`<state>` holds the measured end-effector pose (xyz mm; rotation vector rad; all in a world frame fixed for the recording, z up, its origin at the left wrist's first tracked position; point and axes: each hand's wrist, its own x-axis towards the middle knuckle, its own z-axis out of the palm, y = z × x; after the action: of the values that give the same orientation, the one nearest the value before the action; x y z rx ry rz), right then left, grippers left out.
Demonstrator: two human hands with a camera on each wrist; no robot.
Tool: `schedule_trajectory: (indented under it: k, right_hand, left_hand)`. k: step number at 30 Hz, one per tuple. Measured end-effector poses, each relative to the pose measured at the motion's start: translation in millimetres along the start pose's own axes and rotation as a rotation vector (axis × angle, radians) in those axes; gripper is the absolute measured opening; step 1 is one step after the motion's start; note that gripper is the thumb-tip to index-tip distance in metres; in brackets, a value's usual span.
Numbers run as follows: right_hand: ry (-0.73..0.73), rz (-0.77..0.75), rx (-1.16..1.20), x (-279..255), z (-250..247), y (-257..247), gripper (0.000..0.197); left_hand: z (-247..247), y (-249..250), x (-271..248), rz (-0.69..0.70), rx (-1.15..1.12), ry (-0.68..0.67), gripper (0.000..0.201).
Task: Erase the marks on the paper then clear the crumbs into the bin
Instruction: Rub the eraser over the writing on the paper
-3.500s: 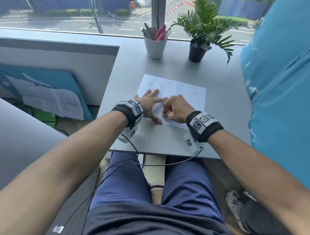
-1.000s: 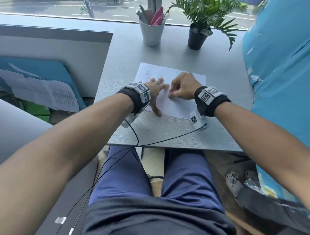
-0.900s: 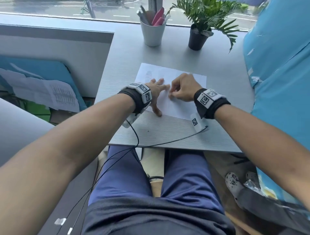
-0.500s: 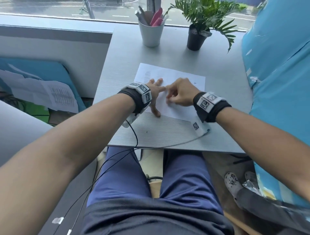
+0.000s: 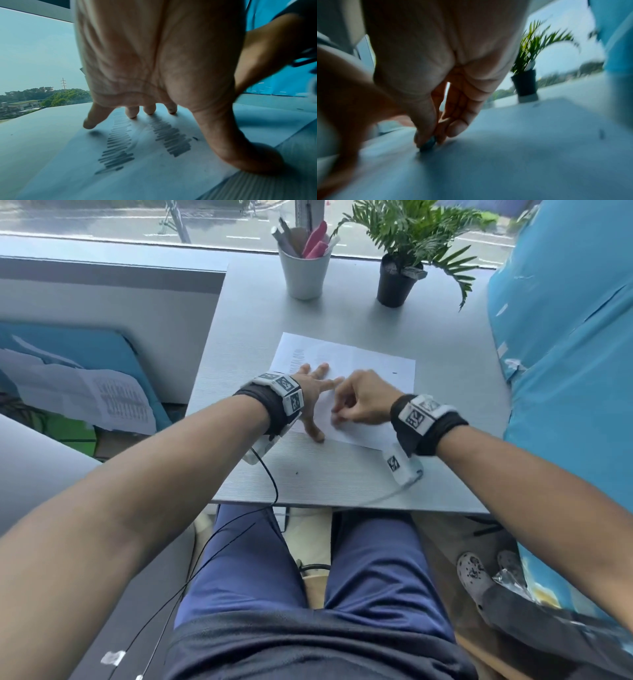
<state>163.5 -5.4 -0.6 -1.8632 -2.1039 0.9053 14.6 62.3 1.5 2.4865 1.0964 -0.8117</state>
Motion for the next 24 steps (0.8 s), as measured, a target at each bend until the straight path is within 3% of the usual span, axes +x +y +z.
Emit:
schedule_trajectory:
  k: [2,4,9,14,19,24]
  right_hand:
    - [0.148,0.054,-0.008,14.7,-12.1,8.6,0.005]
    - [0.203,0.067,-0.027,17.5,-10.4,7.2,0.004]
    - [-0.036,-0.013,-0.074,-4.1,10.3,-8.4,0.004]
    - [0.152,0.065,-0.061,13.4,-9.2,3.5,0.008]
    - [-0.015,0.009,-0.030,-11.8,9.8,-7.3,0.005]
    - [0.265,0.235,-0.024,-7.5,-18.1,33.7,0.008]
  left_hand:
    - [0.8,-0.1,0.8,-0.004,-0.001,0.001,0.132]
    - [2.0,0.7,3.1,-0.011,0.002,-0.004,0.132]
    - [1.2,-2.6,3.0,0.001,0.008,0.002,0.135]
    - [2.0,1.8,1.1,0.001,0.007,-0.003,0.131]
    - [2.4,-3.6,3.9,0.018,-0.020,-0.007,0.135]
    - [9.2,-11.9,3.5,0.086,-0.074,-0.009,0.128]
